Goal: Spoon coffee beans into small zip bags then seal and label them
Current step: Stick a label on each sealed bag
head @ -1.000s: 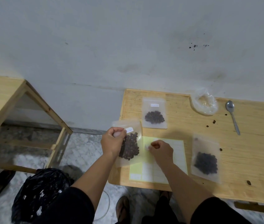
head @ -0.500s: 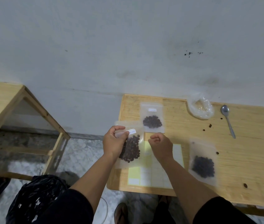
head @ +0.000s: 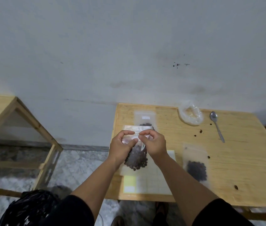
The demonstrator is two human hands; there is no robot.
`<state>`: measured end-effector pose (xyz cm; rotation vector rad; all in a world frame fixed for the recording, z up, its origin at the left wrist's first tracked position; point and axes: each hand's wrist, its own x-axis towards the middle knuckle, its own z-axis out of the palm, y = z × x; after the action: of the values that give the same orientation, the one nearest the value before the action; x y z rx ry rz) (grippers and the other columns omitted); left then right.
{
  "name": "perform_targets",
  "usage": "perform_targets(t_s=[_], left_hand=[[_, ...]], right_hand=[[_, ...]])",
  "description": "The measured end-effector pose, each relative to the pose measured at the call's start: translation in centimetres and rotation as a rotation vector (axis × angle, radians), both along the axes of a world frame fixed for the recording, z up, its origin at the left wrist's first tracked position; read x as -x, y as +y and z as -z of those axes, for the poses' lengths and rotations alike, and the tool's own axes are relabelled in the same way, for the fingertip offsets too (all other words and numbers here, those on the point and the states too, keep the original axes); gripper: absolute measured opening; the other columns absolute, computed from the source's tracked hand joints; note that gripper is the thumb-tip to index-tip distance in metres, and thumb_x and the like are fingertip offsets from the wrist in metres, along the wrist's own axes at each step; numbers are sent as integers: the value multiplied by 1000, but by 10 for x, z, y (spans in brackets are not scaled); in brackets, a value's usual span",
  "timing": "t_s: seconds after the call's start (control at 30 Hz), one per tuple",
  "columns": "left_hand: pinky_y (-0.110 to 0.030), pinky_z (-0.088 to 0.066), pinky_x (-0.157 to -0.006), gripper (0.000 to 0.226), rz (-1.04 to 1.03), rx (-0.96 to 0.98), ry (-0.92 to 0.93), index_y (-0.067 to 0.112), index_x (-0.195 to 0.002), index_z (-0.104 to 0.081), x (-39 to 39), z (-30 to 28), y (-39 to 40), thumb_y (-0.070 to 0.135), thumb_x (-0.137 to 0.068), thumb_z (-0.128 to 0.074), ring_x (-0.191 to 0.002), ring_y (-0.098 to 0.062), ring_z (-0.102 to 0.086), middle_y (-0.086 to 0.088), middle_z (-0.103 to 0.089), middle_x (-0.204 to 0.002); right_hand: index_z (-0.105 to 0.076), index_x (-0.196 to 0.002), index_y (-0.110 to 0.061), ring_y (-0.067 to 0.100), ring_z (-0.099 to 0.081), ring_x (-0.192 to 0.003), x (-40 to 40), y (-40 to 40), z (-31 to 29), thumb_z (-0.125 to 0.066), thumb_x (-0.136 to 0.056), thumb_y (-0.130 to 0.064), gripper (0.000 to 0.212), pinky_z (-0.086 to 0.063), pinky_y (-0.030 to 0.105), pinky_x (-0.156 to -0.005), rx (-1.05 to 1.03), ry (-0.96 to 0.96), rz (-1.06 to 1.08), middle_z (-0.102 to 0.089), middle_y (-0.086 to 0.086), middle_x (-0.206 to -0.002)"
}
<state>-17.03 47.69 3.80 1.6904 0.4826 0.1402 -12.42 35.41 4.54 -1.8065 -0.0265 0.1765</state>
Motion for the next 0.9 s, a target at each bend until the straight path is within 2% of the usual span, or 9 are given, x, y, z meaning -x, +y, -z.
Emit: perform_targets(t_s=[0.13,0.3,0.4,0.47,0.53,0.63,0.7,0.8,0.9], left_hand=[[-22,-46,-75,4,-76,-9,10,26,-84,-67,-1,-1,-2,22,-85,-67,-88,-8,-59,16,-66,-95],[-23,-43,-67,8,-57,-86,8,32,-85,-66,-3,-3,-8,27,-89,-61,-68,-6,-53,16,-67,-88],[-19,-43,-63,14,-22,-108,-6,30,-91,-67,-4,-3,-13,24,-93,-54,-58,-1,-51,14,-64,-75],[-17,-42,-59,17,-23,-98,-12,29,-93,-67,-8,-3,-17,21,-95,-51,-52,0,-48,13,-62,-72],[-21,-42,-59,19,-68,-66,-2,28,-94,-66,-16,-2,-21,19,-96,-49,-53,-3,-48,11,-60,-69],[-28,-43,-61,22,-165,-1,1,30,-95,-65,-34,0,-21,18,-97,-46,-58,-13,-49,3,-58,-67],[-30,-46,-69,21,-131,-4,4,32,-96,-64,-47,4,-19,19,-96,-48,-67,-14,-55,3,-62,-76],[-30,-48,-83,15,-67,4,72,31,-103,-63,-64,14,-21,23,-92,-57,-88,-14,-58,8,-64,-101],[-23,-44,-67,25,-47,-99,170,25,-111,-64,-76,23,-27,25,-86,-65,-81,-18,-59,3,-66,-94]], right_hand=[[-68,-78,-24,9,-63,-87,1,-2,0,-62,-86,-7,20,-48,24,-87,14,-18,-11,-69,-9,-85],[-68,-82,-19,3,-54,-66,3,-6,4,-69,-81,-14,5,-45,21,-71,-12,18,10,-64,-13,-77],[-66,-77,-20,9,-58,-75,-1,-10,4,-67,-83,-13,10,-48,23,-74,4,11,64,-65,-11,-77],[-64,-81,-20,9,-59,-77,-4,-13,3,-61,-87,-10,12,-47,15,-71,-44,26,74,-65,-9,-79],[-64,-89,-20,8,-59,-74,-7,-18,4,-60,-88,-10,11,-48,13,-68,-100,42,44,-65,-5,-82],[-68,-97,-22,11,-62,-76,-13,-30,8,-67,-82,-11,18,-51,22,-71,-83,97,1,-67,-3,-86],[-70,-92,-21,10,-60,-72,-21,-40,12,-68,-79,-10,17,-48,23,-68,-5,161,12,-67,-5,-79],[-71,-80,-20,9,-58,-64,-43,-50,20,-72,-75,-11,10,-46,24,-67,43,234,90,-68,-3,-71],[-70,-77,-21,11,-60,-66,-71,-50,26,-73,-75,-11,11,-48,24,-69,83,253,143,-69,-1,-74]])
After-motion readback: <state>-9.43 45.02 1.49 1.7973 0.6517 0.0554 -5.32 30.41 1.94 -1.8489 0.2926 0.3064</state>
